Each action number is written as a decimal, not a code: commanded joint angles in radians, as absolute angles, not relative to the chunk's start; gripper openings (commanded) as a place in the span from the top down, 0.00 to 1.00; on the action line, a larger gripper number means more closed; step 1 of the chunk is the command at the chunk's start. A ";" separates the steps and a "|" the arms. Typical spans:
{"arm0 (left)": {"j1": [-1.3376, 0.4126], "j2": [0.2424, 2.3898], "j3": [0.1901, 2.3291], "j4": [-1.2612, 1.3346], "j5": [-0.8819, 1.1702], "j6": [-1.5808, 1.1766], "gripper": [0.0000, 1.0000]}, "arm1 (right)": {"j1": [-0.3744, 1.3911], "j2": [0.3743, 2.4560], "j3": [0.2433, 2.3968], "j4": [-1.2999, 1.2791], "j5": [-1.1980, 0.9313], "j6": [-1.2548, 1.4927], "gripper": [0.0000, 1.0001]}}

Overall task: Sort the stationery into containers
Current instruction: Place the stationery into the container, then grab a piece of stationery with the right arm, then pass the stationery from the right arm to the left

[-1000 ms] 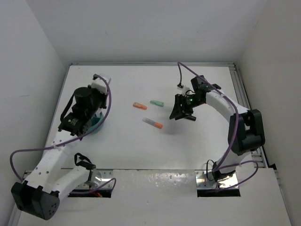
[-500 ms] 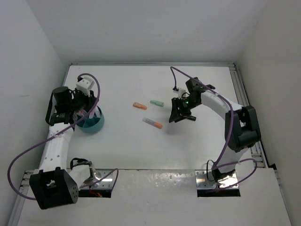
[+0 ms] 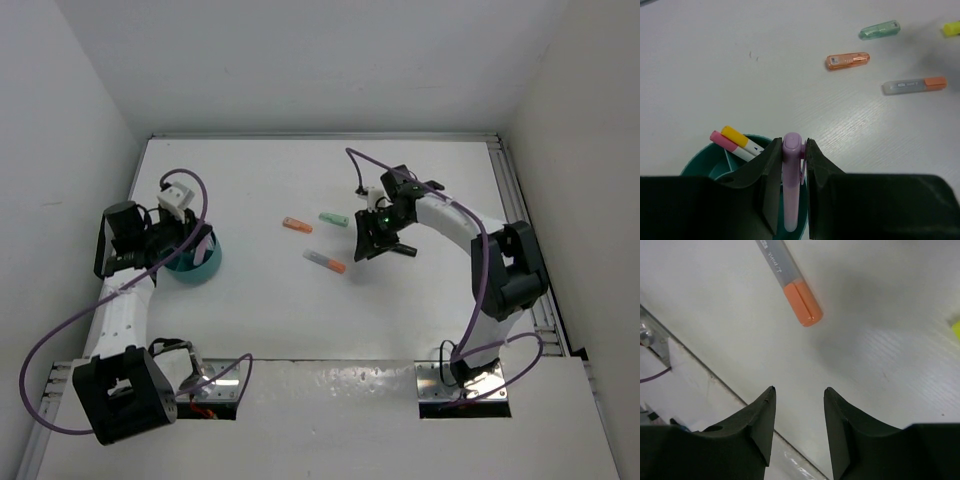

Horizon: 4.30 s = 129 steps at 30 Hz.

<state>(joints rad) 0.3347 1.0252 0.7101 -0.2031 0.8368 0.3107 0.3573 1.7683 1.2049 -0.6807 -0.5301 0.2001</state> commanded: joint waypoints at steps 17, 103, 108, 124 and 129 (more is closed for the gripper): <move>0.376 1.019 0.764 -0.133 0.884 0.290 0.36 | 0.593 1.911 1.376 -0.586 -0.161 0.084 0.54; -1.023 1.384 1.135 -0.859 0.390 1.266 0.32 | 0.759 1.983 1.557 -0.882 -0.426 0.508 1.00; -1.029 1.433 1.111 -0.818 0.339 1.238 0.33 | 0.785 1.976 1.566 -0.891 -0.393 0.508 1.00; -1.045 1.493 1.081 -0.784 0.350 1.227 0.39 | 0.841 1.957 1.588 -0.907 -0.311 0.520 1.00; -1.048 1.502 1.081 -0.793 0.371 1.230 0.63 | 0.839 1.959 1.592 -0.908 -0.308 0.519 1.00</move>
